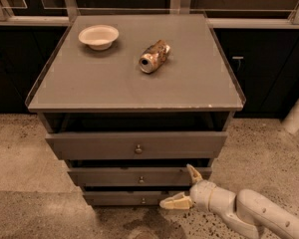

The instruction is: Open middle drawer

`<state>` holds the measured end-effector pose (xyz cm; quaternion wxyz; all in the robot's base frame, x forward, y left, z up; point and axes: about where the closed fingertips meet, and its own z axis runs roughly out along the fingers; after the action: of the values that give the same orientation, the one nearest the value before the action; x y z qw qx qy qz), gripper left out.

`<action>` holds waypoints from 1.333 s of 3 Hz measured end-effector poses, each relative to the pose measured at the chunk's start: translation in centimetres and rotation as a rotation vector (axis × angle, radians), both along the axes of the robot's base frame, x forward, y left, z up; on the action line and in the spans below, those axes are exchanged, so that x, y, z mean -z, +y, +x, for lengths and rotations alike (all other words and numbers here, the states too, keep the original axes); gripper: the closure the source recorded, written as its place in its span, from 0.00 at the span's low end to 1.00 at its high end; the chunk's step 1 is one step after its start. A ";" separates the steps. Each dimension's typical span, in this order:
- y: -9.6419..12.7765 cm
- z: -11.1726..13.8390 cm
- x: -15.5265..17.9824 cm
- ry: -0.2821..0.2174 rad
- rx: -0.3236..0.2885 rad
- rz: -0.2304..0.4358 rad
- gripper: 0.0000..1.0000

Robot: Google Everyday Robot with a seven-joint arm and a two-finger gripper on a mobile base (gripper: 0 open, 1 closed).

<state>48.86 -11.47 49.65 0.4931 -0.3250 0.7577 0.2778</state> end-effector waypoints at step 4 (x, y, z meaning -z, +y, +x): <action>-3.2 7.9 3.2 -0.066 -0.019 -0.193 0.00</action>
Offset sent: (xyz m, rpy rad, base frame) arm 0.0656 -0.0251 -0.0193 -0.1918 -0.0966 0.0392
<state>56.74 -14.64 46.43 0.4817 -0.3871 0.7611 0.1972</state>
